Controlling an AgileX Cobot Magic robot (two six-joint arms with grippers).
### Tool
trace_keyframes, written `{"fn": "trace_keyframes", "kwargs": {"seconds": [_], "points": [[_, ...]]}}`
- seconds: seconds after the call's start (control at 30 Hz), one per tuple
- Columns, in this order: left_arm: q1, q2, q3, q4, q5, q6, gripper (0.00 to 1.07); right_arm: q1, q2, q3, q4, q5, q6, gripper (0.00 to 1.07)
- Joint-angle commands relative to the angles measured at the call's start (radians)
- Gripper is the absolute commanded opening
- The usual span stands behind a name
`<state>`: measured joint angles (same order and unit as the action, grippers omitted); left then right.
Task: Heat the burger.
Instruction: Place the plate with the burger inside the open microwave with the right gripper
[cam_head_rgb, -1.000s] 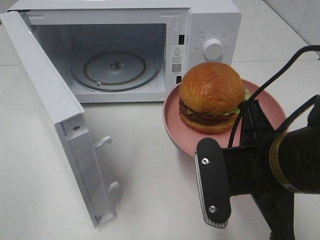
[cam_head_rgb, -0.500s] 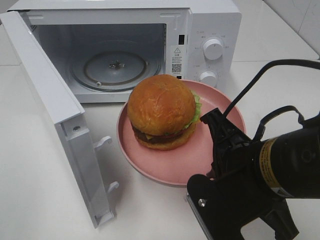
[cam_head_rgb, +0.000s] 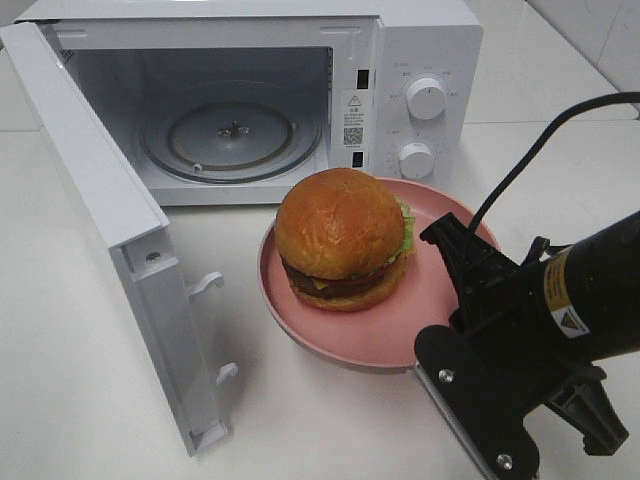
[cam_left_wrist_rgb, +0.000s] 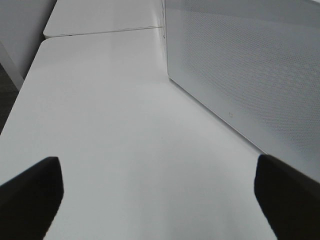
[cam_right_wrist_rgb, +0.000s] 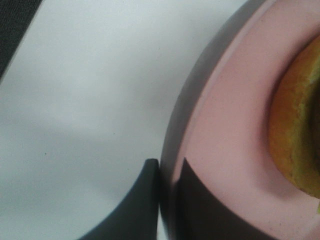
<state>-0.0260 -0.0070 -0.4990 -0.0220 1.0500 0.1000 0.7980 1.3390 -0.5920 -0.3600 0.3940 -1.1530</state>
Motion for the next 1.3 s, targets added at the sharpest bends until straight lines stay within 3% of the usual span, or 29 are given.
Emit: {"fn": "trace_keyframes", "kwargs": {"seconds": [0.03, 0.2, 0.47, 0.7, 1.3], "points": [[-0.006, -0.021, 0.002, -0.006, -0.01, 0.001, 0.96, -0.047, -0.012, -0.044, 0.118, -0.051, -0.168, 0.0], [-0.006, -0.021, 0.002, -0.006, -0.01, 0.001, 0.96, -0.101, -0.012, -0.1, 0.261, -0.047, -0.345, 0.0], [-0.006, -0.021, 0.002, -0.006, -0.01, 0.001, 0.96, -0.104, 0.02, -0.118, 0.377, -0.046, -0.457, 0.0], [-0.006, -0.021, 0.002, -0.006, -0.01, 0.001, 0.96, -0.104, 0.084, -0.175, 0.324, -0.054, -0.411, 0.0], [-0.006, -0.021, 0.002, -0.006, -0.01, 0.001, 0.96, -0.097, 0.267, -0.357, 0.328, -0.051, -0.4, 0.0]]}}
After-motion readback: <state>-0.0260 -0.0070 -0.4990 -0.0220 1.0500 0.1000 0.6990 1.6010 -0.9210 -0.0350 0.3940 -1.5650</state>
